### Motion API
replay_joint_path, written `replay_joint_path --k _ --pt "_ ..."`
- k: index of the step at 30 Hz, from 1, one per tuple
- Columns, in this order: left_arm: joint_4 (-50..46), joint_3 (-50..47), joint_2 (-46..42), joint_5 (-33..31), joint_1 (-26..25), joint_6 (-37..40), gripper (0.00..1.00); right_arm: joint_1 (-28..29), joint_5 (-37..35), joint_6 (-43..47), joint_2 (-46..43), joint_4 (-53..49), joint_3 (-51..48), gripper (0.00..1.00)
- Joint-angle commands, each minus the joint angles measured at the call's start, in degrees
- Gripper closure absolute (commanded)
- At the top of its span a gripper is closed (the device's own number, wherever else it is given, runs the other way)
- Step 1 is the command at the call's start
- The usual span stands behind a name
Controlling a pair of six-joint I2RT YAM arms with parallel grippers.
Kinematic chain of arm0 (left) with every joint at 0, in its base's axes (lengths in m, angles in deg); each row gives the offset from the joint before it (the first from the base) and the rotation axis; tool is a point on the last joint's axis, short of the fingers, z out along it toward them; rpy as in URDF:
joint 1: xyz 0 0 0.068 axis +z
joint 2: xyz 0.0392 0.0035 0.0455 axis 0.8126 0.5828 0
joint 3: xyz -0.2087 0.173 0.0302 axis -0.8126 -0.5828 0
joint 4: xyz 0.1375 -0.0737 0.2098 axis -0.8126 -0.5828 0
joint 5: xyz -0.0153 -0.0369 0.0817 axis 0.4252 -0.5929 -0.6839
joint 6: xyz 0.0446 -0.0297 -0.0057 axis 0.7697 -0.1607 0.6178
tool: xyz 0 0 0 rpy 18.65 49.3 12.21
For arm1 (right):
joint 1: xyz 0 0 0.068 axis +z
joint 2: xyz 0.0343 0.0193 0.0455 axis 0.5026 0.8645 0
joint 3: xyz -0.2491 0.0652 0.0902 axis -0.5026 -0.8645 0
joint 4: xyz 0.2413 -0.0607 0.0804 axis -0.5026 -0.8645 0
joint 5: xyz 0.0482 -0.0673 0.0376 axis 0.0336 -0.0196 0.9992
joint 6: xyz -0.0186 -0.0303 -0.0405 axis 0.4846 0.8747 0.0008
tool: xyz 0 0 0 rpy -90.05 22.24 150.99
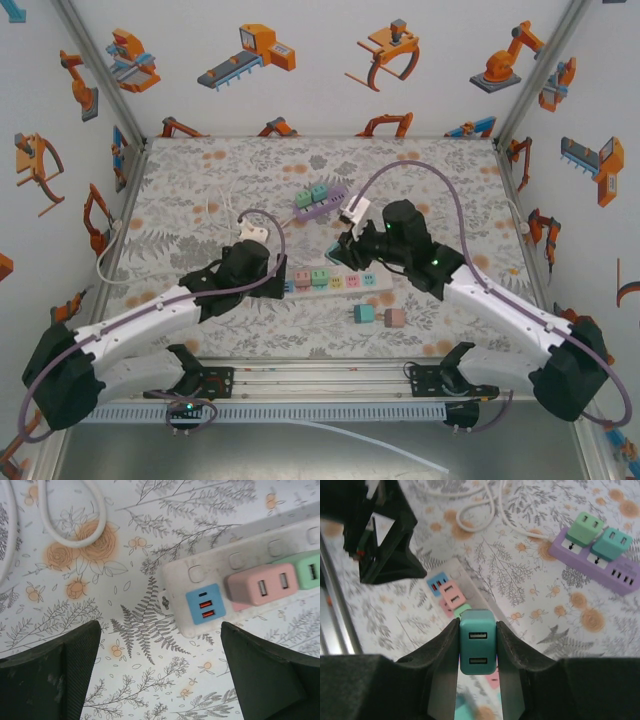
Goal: Pull the plug off the socket
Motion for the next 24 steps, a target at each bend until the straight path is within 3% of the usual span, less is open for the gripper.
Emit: replay_joint_path --k 1,4,7,13,16,24 --pt "-1.6 1.8 -4.5 4.4 -0.5 5.9 0.01 -0.2 -10.4 -27.1 -3.4 5.7 -3.2 0.85" --pt "1.2 0.1 -10.0 14.1 -0.8 12.1 0.01 -0.2 -17.2 -39.9 -4.1 -3.7 -1.1 0.88" --pt "0.3 -0.1 -15.0 21.5 -0.9 16.7 0.03 -0.1 -17.5 -47.5 -3.2 -11.3 1.1 0.87" --pt "-4.4 2.2 -18.0 36.6 -2.0 28.3 0.03 3.9 -21.3 -64.3 -4.8 -6.8 -7.6 0.86" --pt "-7.1 4.6 -16.0 40.6 -2.7 32.1 0.03 7.2 -25.7 -70.5 -4.5 -5.7 -12.0 0.85" --pt "-9.5 7.3 -11.7 40.6 -3.3 34.9 0.03 11.1 -28.7 -71.6 1.3 -1.5 -15.2 0.82"
